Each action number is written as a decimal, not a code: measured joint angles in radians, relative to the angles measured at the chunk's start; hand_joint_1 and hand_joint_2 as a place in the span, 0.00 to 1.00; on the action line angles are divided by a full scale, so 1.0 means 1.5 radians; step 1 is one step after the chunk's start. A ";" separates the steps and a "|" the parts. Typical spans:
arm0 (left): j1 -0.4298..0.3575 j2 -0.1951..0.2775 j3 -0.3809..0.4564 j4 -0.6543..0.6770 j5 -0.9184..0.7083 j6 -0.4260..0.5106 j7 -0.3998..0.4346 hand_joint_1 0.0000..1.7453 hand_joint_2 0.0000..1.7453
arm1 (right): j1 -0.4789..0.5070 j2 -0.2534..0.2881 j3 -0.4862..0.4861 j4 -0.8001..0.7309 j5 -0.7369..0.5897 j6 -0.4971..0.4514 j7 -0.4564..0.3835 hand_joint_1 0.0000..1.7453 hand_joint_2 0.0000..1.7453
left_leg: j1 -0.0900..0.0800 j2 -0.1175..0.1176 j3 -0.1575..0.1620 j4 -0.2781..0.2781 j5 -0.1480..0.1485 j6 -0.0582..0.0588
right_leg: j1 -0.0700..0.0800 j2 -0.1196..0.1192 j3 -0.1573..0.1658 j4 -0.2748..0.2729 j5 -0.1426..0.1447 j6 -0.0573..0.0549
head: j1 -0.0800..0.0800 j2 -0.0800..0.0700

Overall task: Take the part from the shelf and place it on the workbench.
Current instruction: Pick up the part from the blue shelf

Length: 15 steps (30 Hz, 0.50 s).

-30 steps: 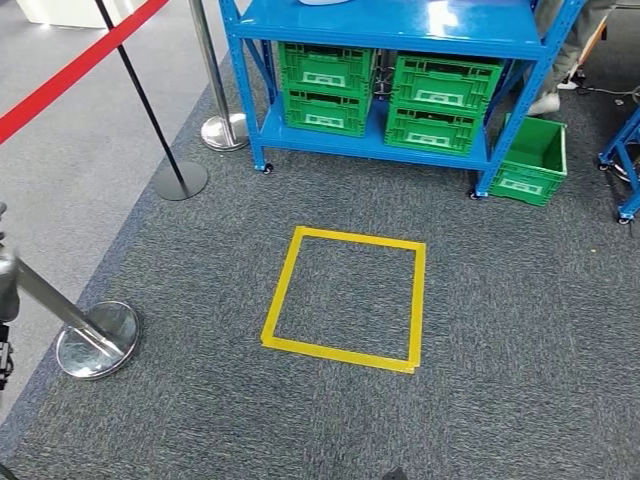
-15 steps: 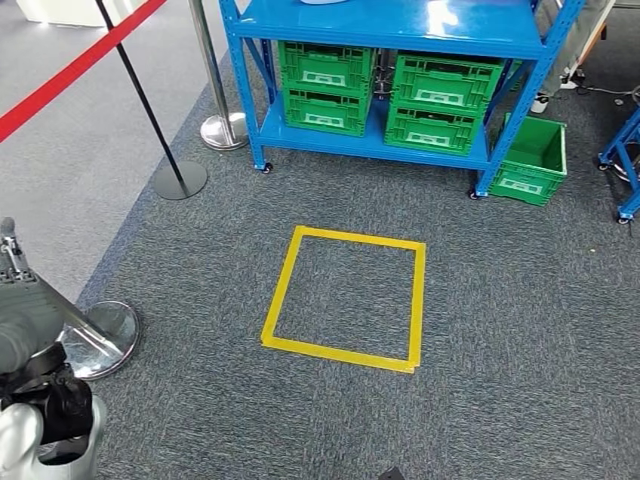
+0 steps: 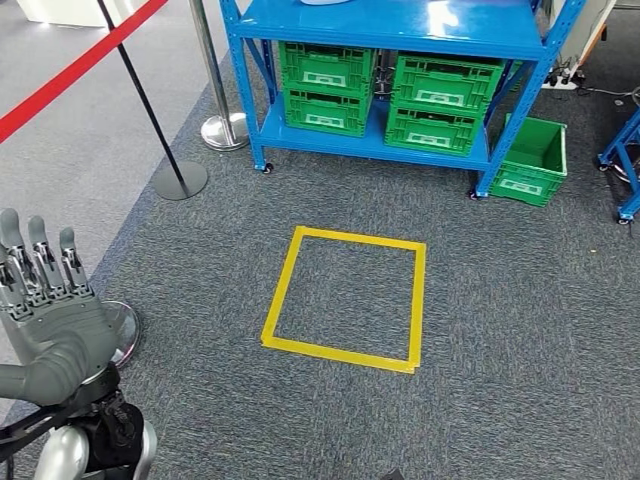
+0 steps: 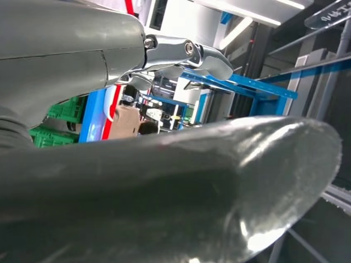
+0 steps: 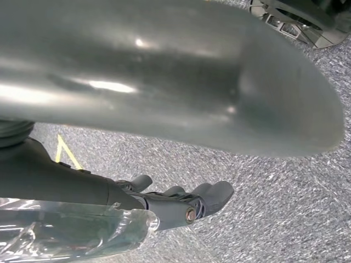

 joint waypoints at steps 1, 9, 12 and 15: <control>0.000 0.000 -0.002 0.000 -0.006 0.000 0.000 0.00 0.00 | 0.000 0.000 0.000 0.000 0.000 0.000 0.000 0.00 0.00 | 0.000 0.000 0.000 0.000 0.000 0.000 | 0.000 0.000 0.000 0.000 0.000 0.000 | 0.000 0.000; 0.000 0.007 -0.022 0.001 -0.037 -0.032 0.000 0.00 0.00 | -0.001 0.000 0.000 0.000 0.004 0.010 -0.002 0.00 0.00 | -0.001 0.000 0.000 0.001 -0.002 0.003 | -0.001 0.000 0.001 -0.002 0.000 0.002 | 0.000 0.000; -0.001 0.011 -0.026 0.002 -0.041 -0.045 0.000 0.00 0.00 | -0.002 0.000 0.000 0.000 0.006 0.011 -0.003 0.00 0.00 | -0.003 0.000 0.000 0.003 -0.004 0.007 | -0.003 0.000 0.002 -0.003 0.000 0.005 | 0.000 0.000; 0.000 0.013 -0.026 0.003 -0.040 -0.046 0.000 0.00 0.00 | -0.004 0.000 0.000 0.000 0.006 0.011 -0.003 0.00 0.00 | -0.005 0.000 0.000 0.000 -0.008 0.014 | -0.005 0.000 0.005 -0.003 0.003 0.012 | 0.000 0.000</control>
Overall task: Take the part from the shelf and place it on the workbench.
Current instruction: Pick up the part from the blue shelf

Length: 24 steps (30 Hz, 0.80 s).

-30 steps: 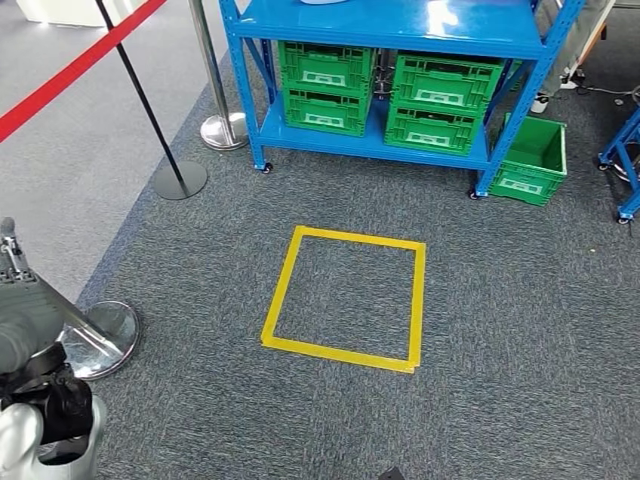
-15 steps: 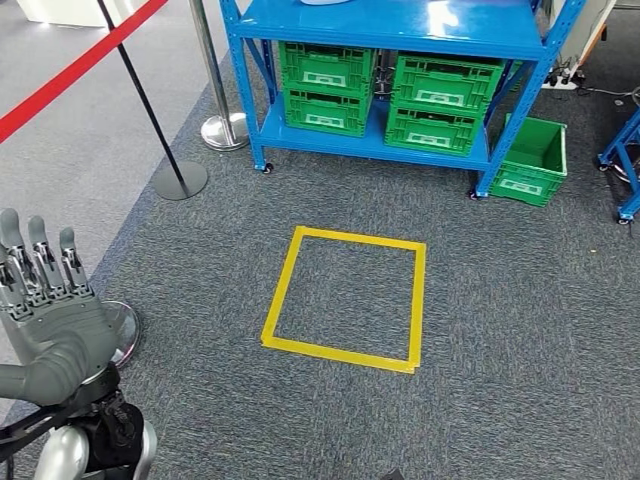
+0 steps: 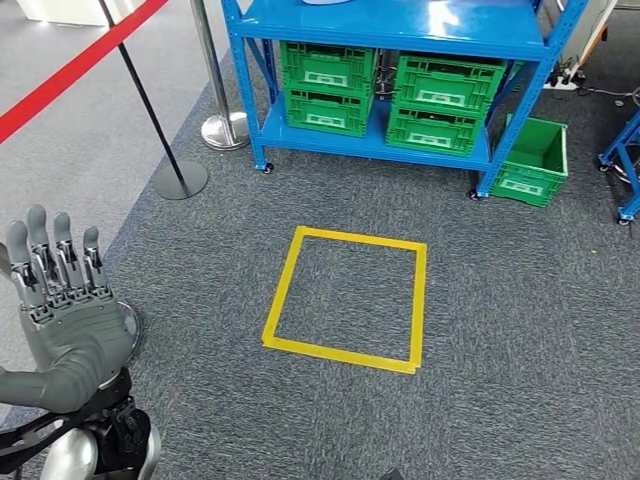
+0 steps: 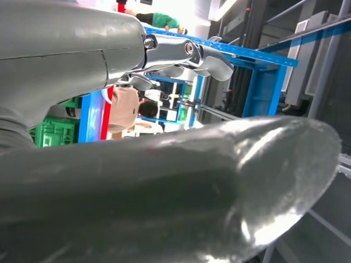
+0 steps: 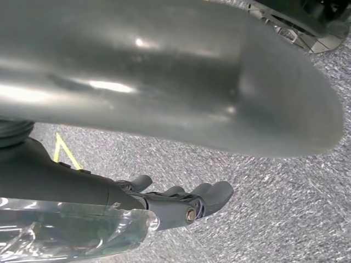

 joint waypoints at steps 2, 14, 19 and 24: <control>0.000 0.001 0.000 0.001 0.001 0.000 0.000 0.00 0.00 | -0.001 0.000 0.000 0.000 0.000 0.000 0.000 0.00 0.00 | 0.001 -0.001 0.007 -0.007 -0.007 0.009 | 0.000 -0.001 0.001 0.008 0.002 0.006 | 0.001 0.000; 0.003 0.003 -0.003 0.006 0.001 -0.001 0.000 0.00 0.00 | 0.001 0.000 -0.001 0.001 0.002 0.001 0.001 0.00 0.00 | 0.003 -0.004 0.092 -0.011 -0.069 -0.002 | -0.002 -0.002 -0.053 0.028 0.020 0.006 | 0.009 0.000; 0.002 0.004 -0.004 0.007 0.001 -0.002 0.000 0.00 0.00 | 0.000 0.000 -0.002 0.000 0.002 0.001 0.002 0.00 0.00 | 0.007 0.004 0.057 0.072 -0.045 -0.023 | 0.001 -0.003 -0.018 0.013 -0.001 -0.023 | 0.006 0.000; 0.003 0.004 -0.004 0.008 0.001 -0.002 -0.001 0.00 0.00 | 0.002 0.000 -0.002 0.000 0.003 0.001 0.002 0.00 0.00 | 0.010 0.014 -0.092 0.208 -0.127 -0.033 | -0.005 -0.004 0.058 -0.006 -0.049 -0.023 | 0.001 0.000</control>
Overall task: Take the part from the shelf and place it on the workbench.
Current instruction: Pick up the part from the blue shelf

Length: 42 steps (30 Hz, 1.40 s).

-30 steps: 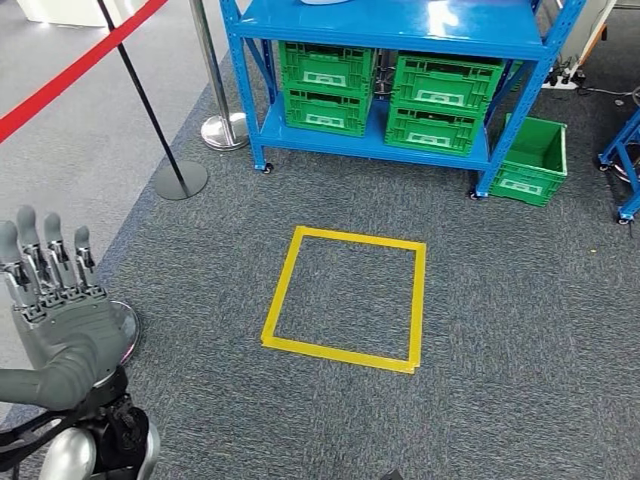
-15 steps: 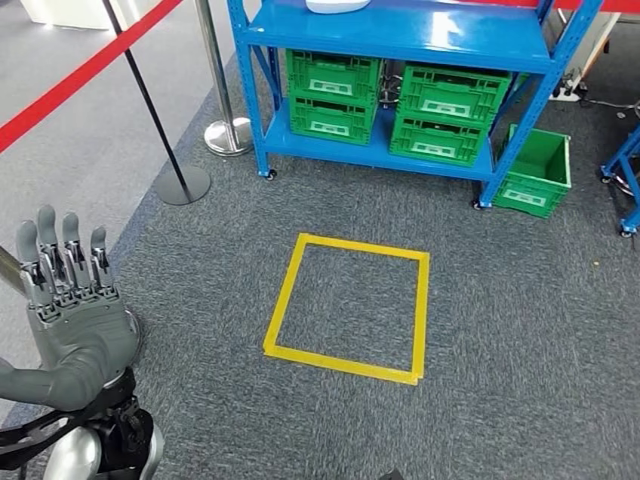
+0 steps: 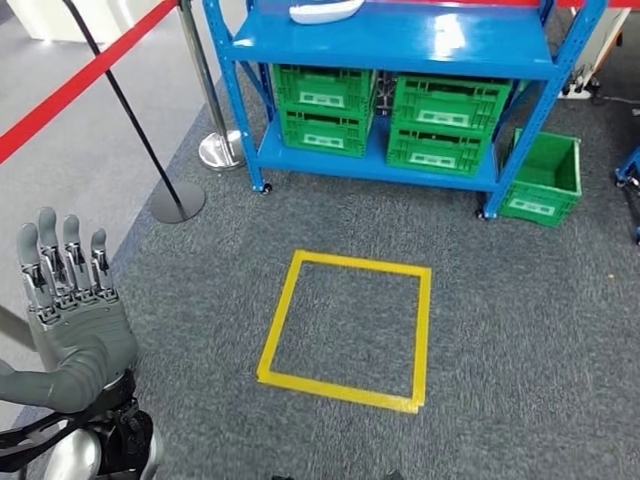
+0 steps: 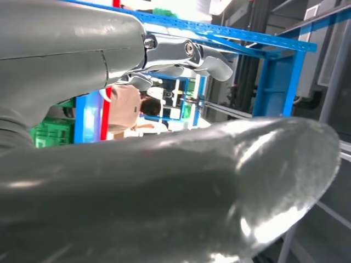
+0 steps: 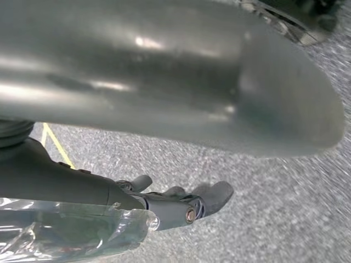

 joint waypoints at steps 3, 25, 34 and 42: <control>0.000 0.000 0.000 0.000 0.001 0.000 0.000 0.00 0.00 | 0.000 0.000 0.000 0.000 0.000 0.000 0.000 0.00 0.00 | 0.001 0.007 -0.017 -0.086 0.045 -0.002 | -0.006 0.002 0.055 -0.008 -0.040 0.008 | -0.001 0.000; -0.004 -0.006 -0.008 0.003 0.014 0.029 -0.001 0.00 0.00 | -0.005 0.000 -0.008 0.000 0.005 -0.002 0.002 0.00 0.00 | -0.014 -0.002 0.100 -0.188 0.116 0.048 | 0.024 0.002 -0.073 0.024 0.050 0.003 | -0.003 0.000; -0.004 -0.006 -0.013 0.003 0.014 0.038 -0.001 0.00 0.00 | -0.006 0.000 -0.009 0.000 0.008 -0.002 0.003 0.00 0.00 | -0.014 -0.001 0.103 -0.194 0.114 0.039 | 0.025 0.002 -0.072 0.024 0.045 -0.002 | -0.002 0.000; -0.004 -0.004 -0.015 0.003 -0.003 0.032 -0.001 0.00 0.00 | -0.006 0.000 -0.010 0.000 0.010 0.001 0.001 0.00 0.00 | -0.016 -0.002 0.110 -0.208 0.108 0.053 | 0.021 0.002 -0.066 0.021 0.057 0.012 | -0.002 0.000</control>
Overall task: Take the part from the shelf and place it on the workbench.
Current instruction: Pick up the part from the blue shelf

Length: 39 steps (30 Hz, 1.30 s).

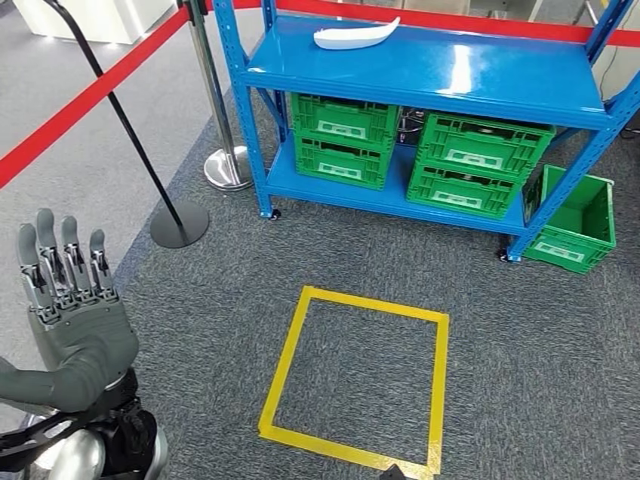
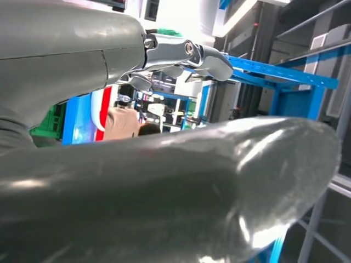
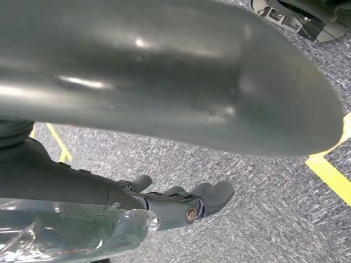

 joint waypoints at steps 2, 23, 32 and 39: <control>0.001 0.002 -0.001 0.000 -0.006 -0.002 0.000 0.00 0.00 | 0.000 0.000 0.000 0.000 0.000 0.001 -0.001 0.00 0.00 | 0.003 0.000 0.015 -0.013 -0.002 0.004 | 0.000 0.000 -0.006 0.017 -0.004 0.004 | 0.002 0.000; 0.006 0.008 -0.013 0.005 -0.001 0.003 0.000 0.00 0.00 | 0.005 0.002 -0.005 0.000 0.000 0.001 0.002 0.00 0.00 | 0.025 0.003 -0.081 0.195 -0.127 -0.050 | -0.021 0.000 0.051 -0.008 -0.038 -0.016 | 0.005 0.000; 0.006 0.004 -0.010 0.004 0.015 0.013 0.000 0.00 0.00 | 0.002 0.002 -0.005 0.000 0.004 0.001 0.001 0.00 0.00 | 0.024 0.011 -0.084 0.021 0.083 -0.032 | -0.021 0.006 0.131 -0.029 -0.114 0.017 | 0.004 0.000; 0.005 0.000 -0.010 0.004 0.017 0.012 0.000 0.00 0.00 | 0.003 0.002 -0.005 0.000 0.005 0.001 0.001 0.00 0.00 | 0.012 0.007 -0.052 0.019 0.051 -0.006 | -0.009 0.000 -0.014 0.161 -0.148 0.011 | 0.005 0.000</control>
